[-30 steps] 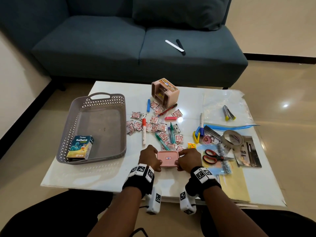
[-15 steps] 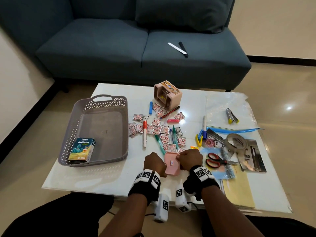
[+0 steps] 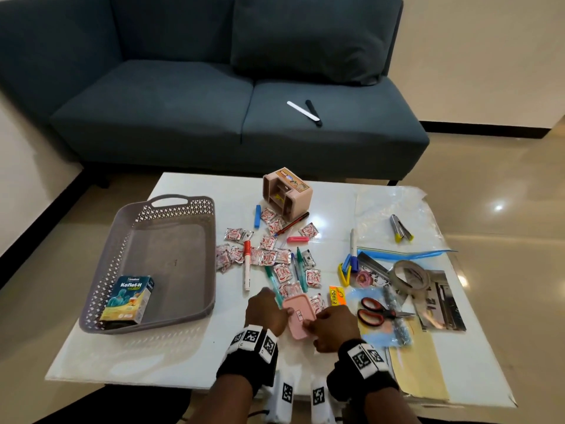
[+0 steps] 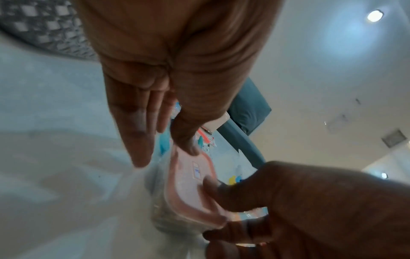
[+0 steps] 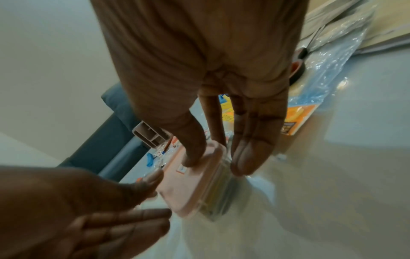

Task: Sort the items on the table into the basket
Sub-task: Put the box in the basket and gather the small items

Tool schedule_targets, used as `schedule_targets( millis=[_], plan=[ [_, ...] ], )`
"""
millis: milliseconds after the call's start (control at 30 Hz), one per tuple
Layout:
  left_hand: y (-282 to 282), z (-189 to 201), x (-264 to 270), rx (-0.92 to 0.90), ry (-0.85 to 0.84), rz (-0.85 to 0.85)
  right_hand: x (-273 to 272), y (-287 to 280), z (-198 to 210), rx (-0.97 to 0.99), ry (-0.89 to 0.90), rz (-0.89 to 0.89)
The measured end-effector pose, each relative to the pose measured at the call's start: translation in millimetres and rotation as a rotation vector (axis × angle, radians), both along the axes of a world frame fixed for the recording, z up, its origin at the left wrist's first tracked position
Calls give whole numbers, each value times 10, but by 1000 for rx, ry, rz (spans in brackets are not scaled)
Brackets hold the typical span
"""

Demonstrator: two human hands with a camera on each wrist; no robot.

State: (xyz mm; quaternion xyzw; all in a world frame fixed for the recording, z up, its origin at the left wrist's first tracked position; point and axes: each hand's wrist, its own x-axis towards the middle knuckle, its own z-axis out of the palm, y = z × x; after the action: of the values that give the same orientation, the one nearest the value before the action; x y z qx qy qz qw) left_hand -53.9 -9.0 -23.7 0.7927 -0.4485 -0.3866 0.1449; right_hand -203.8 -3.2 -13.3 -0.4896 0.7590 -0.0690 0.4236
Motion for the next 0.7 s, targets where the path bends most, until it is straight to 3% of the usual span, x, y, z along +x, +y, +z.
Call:
schedule_targets(
  millis=[100,267,467,700],
  plan=[
    [-98,-15,-43,-128,-37,-51,2,47,50,33,-48,34],
    [-113,-36,13,-1,-169,-139,64,-67,31,-18,-29,119],
    [-105,-56,59,54,-216,-236,36,-112,-84,-133,61,-62],
    [-28,-28,66,155,-203,-289,-2,-112,-74,-32,-123,-26]
  ],
)
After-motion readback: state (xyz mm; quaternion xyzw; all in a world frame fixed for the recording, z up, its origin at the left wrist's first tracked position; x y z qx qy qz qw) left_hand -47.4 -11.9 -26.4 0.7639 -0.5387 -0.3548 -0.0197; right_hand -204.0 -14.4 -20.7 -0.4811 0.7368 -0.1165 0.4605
